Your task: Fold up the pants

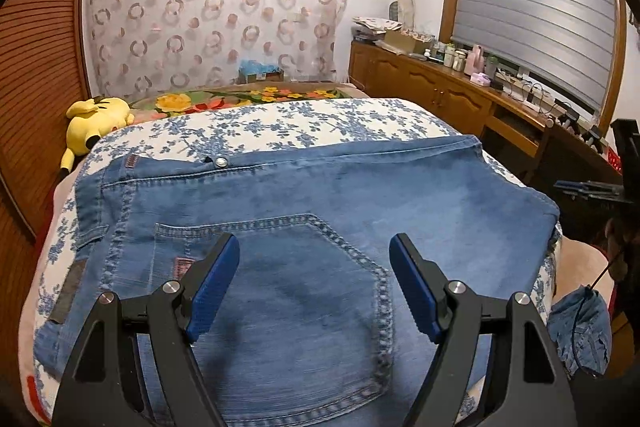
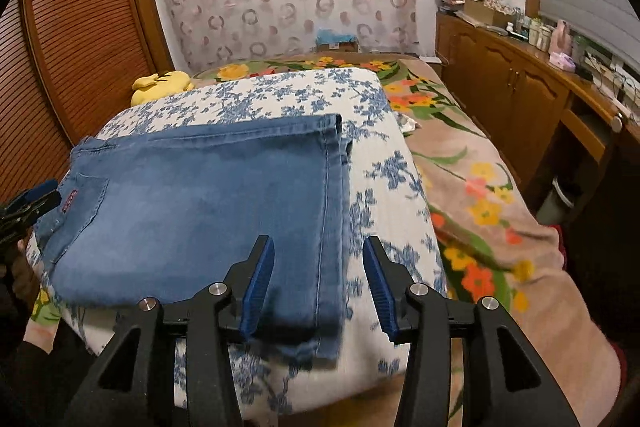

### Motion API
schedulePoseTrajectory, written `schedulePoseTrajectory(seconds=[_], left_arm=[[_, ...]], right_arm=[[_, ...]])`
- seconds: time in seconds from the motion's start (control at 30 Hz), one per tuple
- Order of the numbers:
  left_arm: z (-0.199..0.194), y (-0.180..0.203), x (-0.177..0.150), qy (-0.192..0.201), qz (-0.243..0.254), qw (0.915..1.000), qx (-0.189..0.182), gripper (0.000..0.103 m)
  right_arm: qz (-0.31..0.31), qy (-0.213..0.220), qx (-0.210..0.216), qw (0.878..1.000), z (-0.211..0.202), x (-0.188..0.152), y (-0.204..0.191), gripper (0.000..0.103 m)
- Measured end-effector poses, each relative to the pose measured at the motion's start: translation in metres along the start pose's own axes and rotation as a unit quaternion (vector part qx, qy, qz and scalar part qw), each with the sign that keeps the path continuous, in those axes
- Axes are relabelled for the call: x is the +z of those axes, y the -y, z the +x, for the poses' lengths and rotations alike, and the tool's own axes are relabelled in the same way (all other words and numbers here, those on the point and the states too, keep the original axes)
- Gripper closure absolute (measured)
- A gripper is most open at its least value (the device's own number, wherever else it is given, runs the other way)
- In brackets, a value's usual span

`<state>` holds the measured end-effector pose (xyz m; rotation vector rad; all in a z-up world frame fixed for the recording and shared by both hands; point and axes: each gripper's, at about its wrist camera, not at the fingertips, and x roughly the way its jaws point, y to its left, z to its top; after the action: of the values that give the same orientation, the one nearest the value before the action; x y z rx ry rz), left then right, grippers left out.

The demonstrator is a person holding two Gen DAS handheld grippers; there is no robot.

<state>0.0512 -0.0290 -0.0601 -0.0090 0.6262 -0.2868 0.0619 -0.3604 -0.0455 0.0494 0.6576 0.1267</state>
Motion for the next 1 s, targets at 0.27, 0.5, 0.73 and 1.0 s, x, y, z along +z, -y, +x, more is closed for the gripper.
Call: schedulePoseTrajectory(seconds=[0.27, 0.5, 0.73, 1.0], left_arm=[[0.009, 0.016, -0.008, -0.022, 0.008, 0.9996, -0.018, 0.025], [0.011, 0.024, -0.013, -0.032, 0.013, 0.9992, -0.019, 0.025], [0.004, 0.02, -0.016, -0.029, 0.005, 0.9995, -0.011, 0.025], [-0.022, -0.004, -0.004, -0.003, -0.012, 0.9998, 0.013, 0.025]], right_arm=[[0.011, -0.021, 0.004, 1.0, 0.001, -0.01, 0.0, 0.055], [0.032, -0.04, 0.004, 0.999, 0.009, -0.017, 0.003, 0.055], [-0.007, -0.012, -0.002, 1.0, -0.006, -0.01, -0.013, 0.095], [-0.07, 0.06, 0.052, 0.994, -0.039, 0.036, -0.056, 0.097]])
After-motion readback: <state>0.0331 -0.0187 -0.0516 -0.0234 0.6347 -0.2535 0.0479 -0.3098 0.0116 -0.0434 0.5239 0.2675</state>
